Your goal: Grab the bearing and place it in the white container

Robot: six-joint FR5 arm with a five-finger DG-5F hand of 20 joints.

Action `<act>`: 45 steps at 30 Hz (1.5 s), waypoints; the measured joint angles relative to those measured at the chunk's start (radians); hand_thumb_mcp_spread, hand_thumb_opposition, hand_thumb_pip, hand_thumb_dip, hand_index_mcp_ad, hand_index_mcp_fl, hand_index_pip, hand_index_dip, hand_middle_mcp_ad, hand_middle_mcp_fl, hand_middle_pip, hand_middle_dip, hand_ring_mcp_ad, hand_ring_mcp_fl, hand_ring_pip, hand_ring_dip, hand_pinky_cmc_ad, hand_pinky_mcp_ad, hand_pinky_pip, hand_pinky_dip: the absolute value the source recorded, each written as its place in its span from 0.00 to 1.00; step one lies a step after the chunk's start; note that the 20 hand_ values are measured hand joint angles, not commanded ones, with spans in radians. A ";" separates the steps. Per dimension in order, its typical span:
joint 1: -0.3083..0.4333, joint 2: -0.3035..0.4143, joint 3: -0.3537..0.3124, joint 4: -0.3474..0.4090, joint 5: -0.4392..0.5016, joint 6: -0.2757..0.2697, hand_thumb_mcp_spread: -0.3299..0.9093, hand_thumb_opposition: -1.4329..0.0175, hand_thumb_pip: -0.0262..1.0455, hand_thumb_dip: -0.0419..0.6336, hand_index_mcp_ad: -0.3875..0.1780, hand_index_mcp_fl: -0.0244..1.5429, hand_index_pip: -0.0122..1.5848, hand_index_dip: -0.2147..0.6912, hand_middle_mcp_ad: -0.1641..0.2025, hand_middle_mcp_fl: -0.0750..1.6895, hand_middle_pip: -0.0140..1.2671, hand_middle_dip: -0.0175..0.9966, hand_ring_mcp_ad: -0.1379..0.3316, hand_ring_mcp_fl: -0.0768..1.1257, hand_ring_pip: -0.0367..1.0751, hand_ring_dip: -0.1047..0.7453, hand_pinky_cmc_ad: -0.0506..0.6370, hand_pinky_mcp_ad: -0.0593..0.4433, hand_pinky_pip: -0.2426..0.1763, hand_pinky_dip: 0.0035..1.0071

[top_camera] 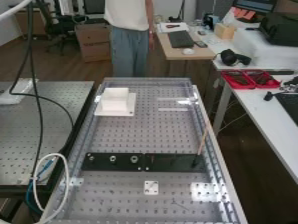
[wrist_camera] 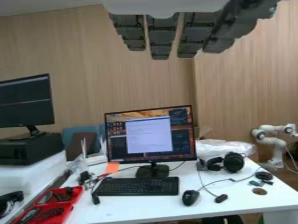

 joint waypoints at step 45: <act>0.062 0.015 -0.144 0.096 0.121 -0.003 0.49 0.51 0.39 0.13 0.68 0.03 0.06 0.29 0.56 0.05 0.12 0.17 0.59 0.07 0.12 0.19 0.60 0.71 0.40 0.25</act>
